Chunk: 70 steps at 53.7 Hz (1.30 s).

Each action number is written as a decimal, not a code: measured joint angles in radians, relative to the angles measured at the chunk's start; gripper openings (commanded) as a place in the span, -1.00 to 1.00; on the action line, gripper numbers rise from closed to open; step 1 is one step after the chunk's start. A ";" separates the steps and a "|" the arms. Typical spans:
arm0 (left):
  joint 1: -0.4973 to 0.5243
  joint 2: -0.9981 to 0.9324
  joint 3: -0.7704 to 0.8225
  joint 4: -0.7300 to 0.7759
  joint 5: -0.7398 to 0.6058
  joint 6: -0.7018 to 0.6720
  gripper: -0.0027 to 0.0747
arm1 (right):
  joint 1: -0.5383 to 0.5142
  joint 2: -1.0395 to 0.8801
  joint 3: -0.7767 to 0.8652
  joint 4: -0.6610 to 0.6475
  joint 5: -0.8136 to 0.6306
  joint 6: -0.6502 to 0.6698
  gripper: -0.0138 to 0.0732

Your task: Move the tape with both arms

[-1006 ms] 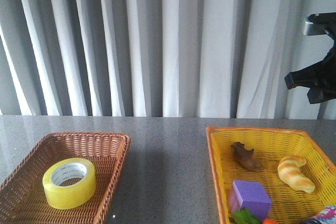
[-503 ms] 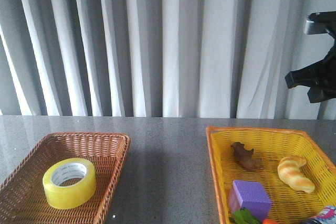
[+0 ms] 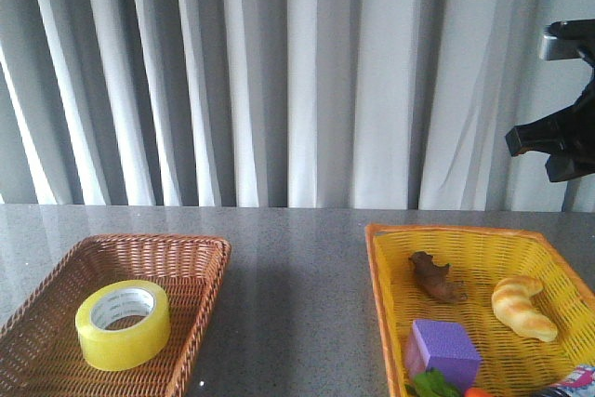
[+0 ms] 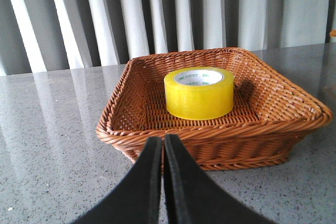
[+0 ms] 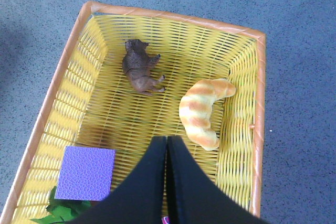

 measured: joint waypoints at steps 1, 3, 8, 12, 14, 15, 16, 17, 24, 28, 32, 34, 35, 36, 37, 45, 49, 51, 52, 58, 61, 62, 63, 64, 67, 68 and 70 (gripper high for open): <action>0.000 0.000 0.000 -0.001 -0.003 -0.004 -0.95 | 0.000 0.000 0.000 0.000 0.000 0.000 -0.70; 0.000 0.000 0.000 -0.001 -0.004 -0.011 -0.95 | 0.000 0.000 0.000 0.000 0.000 0.000 -0.70; 0.000 0.000 0.000 -0.002 -0.004 -0.026 -0.95 | 0.000 0.000 0.000 0.000 0.000 0.000 -0.70; 0.000 0.000 0.000 -0.002 -0.004 -0.042 -0.95 | 0.000 0.000 0.000 0.000 0.000 0.000 -0.70; 0.000 0.000 0.000 -0.001 -0.004 -0.053 -0.95 | 0.000 0.000 0.000 0.000 0.000 0.000 -0.70; 0.000 0.000 0.000 0.000 -0.004 -0.060 -0.95 | 0.000 0.000 0.000 0.000 0.000 0.000 -0.70; 0.000 0.000 0.000 0.002 -0.004 -0.063 -0.95 | 0.000 0.000 0.000 0.000 0.000 0.000 -0.70; 0.000 0.000 0.000 0.006 -0.004 -0.073 -0.95 | 0.000 0.000 0.000 0.000 0.000 0.000 -0.70; 0.000 0.000 0.000 0.059 -0.005 -0.150 -0.95 | 0.000 0.000 0.000 0.000 0.000 0.000 -0.70; 0.000 0.000 0.000 0.093 -0.005 -0.195 -0.95 | 0.000 0.000 0.000 0.000 0.000 0.000 -0.70; 0.000 0.000 0.000 0.110 -0.006 -0.214 -0.95 | 0.000 0.000 0.000 0.000 0.001 0.000 -0.70; 0.000 0.000 0.000 0.113 -0.006 -0.216 -0.95 | 0.000 0.000 0.000 0.000 0.001 0.000 -0.70; 0.000 0.000 0.000 0.114 -0.006 -0.217 -0.95 | 0.000 0.000 0.000 0.000 0.001 0.000 -0.70; 0.000 0.000 0.000 0.114 -0.006 -0.218 -0.95 | 0.000 0.000 0.000 0.000 0.001 0.000 -0.70; 0.000 0.000 0.000 0.115 -0.006 -0.218 -0.95 | 0.000 0.000 0.000 0.000 0.001 0.000 -0.70; 0.000 0.000 0.000 0.115 -0.006 -0.218 -0.95 | 0.000 0.000 0.000 0.000 0.001 0.000 -0.70; 0.000 0.000 0.000 0.111 -0.006 -0.218 -0.95 | 0.000 0.000 0.000 0.000 0.001 0.000 -0.70; 0.000 0.000 0.000 0.111 -0.006 -0.218 -0.95 | 0.000 0.000 0.000 0.000 0.001 0.000 -0.70; 0.000 0.000 0.000 0.111 -0.006 -0.218 -0.95 | 0.000 0.000 0.000 0.000 0.001 0.000 -0.70; 0.000 0.000 0.000 0.111 -0.003 -0.218 -0.95 | 0.000 0.000 0.000 0.000 0.001 0.000 -0.70; 0.000 0.000 0.000 0.111 -0.003 -0.218 -0.95 | 0.000 0.000 0.000 0.000 0.001 0.000 -0.70; 0.000 0.000 0.000 0.111 -0.003 -0.218 -0.95 | 0.000 0.000 0.000 0.000 0.001 0.000 -0.70; 0.000 0.000 0.000 0.111 -0.003 -0.218 -0.95 | 0.000 0.000 0.000 0.000 0.001 0.000 -0.70; 0.000 0.000 0.000 0.111 -0.003 -0.218 -0.95 | 0.000 0.000 0.000 0.000 0.001 0.000 -0.70; 0.000 0.000 0.000 0.111 -0.003 -0.218 -0.95 | 0.000 0.000 0.000 0.000 0.001 0.000 -0.70; 0.000 0.000 0.000 0.111 -0.003 -0.218 -0.95 | 0.000 0.000 0.000 0.000 0.001 0.000 -0.70; 0.000 0.000 0.000 0.111 -0.003 -0.218 -0.95 | 0.000 0.000 0.000 0.000 0.001 0.000 -0.70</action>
